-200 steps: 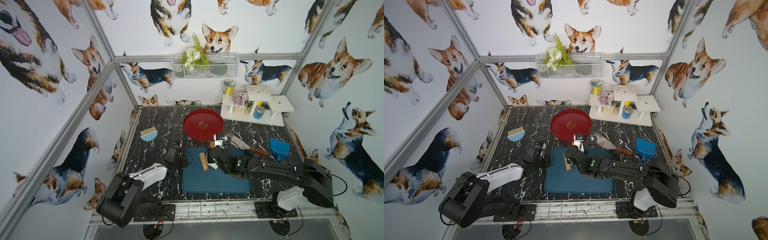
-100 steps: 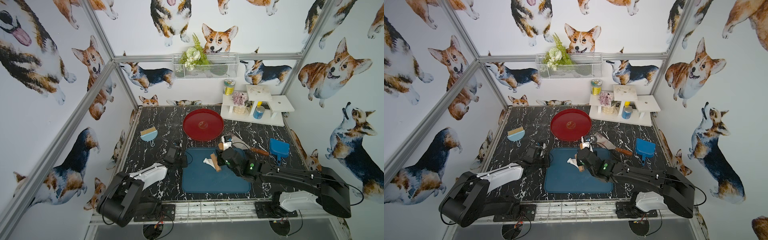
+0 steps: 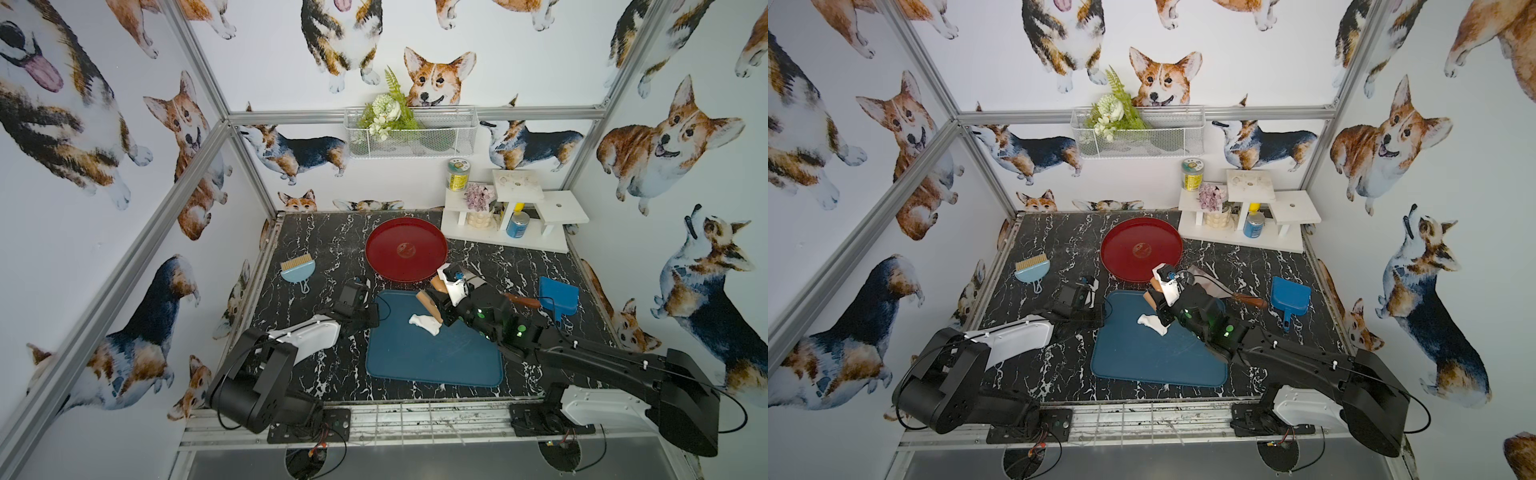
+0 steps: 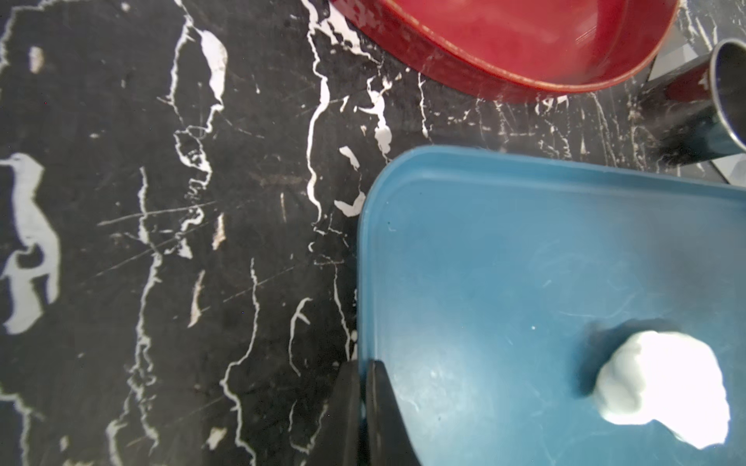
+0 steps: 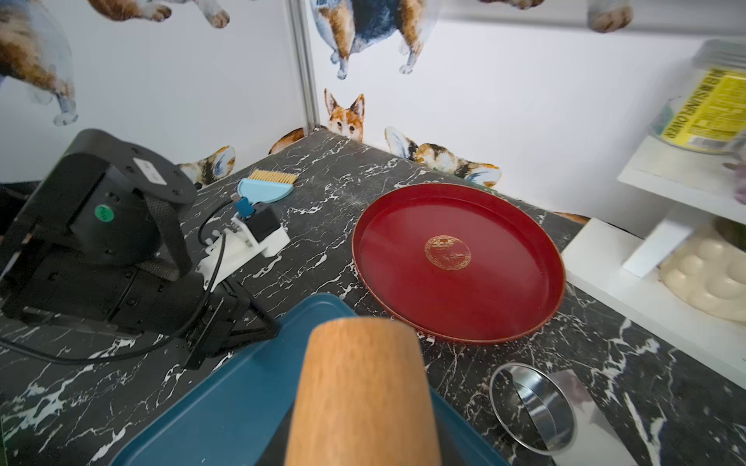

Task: Roll out the dumpling wrappers from the dough
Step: Flatten out the dough on the work surface.

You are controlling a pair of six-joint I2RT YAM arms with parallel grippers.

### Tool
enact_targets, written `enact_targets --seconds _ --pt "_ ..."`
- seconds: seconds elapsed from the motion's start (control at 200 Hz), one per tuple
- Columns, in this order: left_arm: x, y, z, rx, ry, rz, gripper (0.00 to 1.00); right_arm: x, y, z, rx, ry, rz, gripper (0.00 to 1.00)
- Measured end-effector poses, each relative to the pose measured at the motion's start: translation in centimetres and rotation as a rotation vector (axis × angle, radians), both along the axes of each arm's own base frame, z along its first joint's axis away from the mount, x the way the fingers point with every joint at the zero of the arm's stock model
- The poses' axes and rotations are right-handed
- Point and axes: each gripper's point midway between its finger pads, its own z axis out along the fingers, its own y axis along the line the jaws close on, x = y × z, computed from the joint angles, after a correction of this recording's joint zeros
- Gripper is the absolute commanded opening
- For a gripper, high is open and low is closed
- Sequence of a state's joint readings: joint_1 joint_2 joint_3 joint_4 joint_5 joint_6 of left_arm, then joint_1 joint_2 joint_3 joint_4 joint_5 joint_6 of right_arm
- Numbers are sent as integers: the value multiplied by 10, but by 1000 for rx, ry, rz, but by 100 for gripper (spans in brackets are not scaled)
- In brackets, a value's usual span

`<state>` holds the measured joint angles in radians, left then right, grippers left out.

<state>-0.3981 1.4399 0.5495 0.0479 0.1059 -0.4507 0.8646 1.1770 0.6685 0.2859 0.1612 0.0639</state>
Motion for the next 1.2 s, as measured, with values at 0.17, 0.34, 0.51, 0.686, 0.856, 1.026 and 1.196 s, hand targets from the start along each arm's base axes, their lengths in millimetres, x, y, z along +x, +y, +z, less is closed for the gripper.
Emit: enact_targets --seconds 0.17,0.34,0.51,0.686,0.856,1.026,1.196 --pt "-1 -1 -4 3 12 -6 0 -1 11 -19 -64 13 104 0" --pt "0 -1 -7 5 18 -9 0 -5 17 -33 -111 23 159 0" --pt "2 -3 -7 3 18 -15 0 -4 12 -48 -151 32 159 0" --pt "3 -3 -6 2 17 -15 0 0 5 -56 -180 34 134 0" --pt "2 -2 -6 7 16 -12 0 -2 6 -59 -188 36 156 0" --pt "2 -1 -7 12 14 -9 0 -9 6 -53 -157 58 173 0" --pt "3 0 -7 18 12 -12 0 -15 6 -50 -127 97 177 0"
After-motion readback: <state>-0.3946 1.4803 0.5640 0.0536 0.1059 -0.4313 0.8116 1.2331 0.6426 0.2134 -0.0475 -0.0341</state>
